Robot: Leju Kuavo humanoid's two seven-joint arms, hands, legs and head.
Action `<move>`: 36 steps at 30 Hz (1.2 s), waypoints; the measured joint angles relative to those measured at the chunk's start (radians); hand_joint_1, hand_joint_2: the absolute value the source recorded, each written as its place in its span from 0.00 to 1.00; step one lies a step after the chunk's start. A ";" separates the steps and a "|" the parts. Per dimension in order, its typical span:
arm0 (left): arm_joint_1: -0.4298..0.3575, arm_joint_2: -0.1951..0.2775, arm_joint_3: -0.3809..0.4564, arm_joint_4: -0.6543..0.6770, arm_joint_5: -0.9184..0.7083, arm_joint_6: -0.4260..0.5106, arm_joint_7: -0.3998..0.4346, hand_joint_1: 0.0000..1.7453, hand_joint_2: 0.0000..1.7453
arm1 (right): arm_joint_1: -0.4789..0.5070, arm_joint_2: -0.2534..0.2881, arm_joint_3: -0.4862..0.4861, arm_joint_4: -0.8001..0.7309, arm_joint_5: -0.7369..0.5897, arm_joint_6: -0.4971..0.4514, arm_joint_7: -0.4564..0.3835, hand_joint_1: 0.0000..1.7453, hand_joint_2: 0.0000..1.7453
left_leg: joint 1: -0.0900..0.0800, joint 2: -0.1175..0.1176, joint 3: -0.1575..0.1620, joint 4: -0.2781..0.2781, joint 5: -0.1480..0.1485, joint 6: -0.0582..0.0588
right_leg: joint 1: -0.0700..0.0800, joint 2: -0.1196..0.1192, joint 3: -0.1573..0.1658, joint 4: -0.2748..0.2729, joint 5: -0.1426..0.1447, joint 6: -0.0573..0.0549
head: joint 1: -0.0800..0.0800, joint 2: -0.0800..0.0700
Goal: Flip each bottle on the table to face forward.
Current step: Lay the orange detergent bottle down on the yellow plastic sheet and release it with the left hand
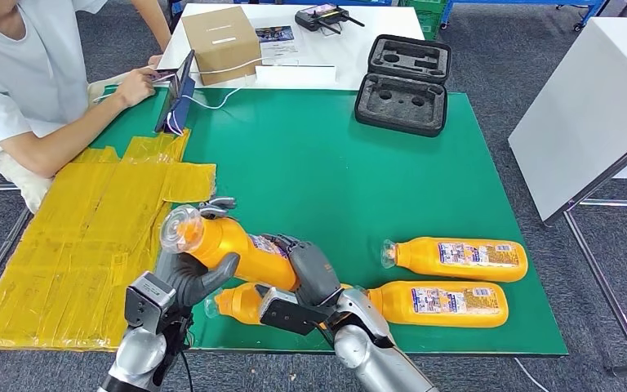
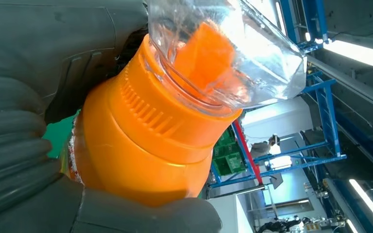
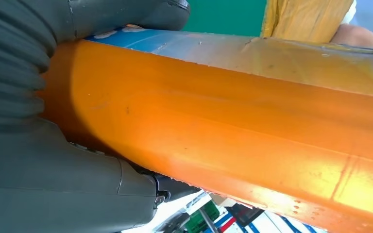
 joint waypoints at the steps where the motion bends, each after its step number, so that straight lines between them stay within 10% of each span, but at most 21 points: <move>1: 0.000 0.000 0.000 0.001 0.000 0.000 0.000 1.00 1.00 | 0.000 0.000 0.000 0.000 0.000 0.000 0.000 1.00 1.00 | 0.000 0.000 0.000 0.000 0.000 0.000 | 0.000 0.000 0.000 0.000 0.000 0.000 | 0.000 0.000; 23: -0.021 0.000 0.000 0.030 -0.003 -0.013 0.004 1.00 1.00 | 0.007 -0.011 -0.001 -0.033 -0.012 -0.015 -0.004 1.00 1.00 | 0.000 0.000 0.000 0.000 0.000 0.000 | 0.000 0.000 0.000 0.000 0.000 0.000 | 0.000 0.000; 27: -0.029 0.000 0.000 0.033 0.000 -0.013 0.004 1.00 1.00 | 0.014 -0.015 -0.003 -0.049 -0.017 -0.026 -0.008 0.14 1.00 | 0.000 0.000 0.000 0.000 0.000 0.000 | 0.000 0.000 0.000 0.000 0.000 0.000 | 0.000 0.000; 36: -0.036 0.002 0.004 0.036 -0.002 0.011 0.009 1.00 1.00 | 0.019 -0.013 -0.002 -0.114 -0.037 -0.068 -0.039 0.00 1.00 | 0.000 0.000 0.000 0.000 0.000 0.000 | 0.000 0.000 0.000 0.000 0.000 0.000 | 0.000 0.000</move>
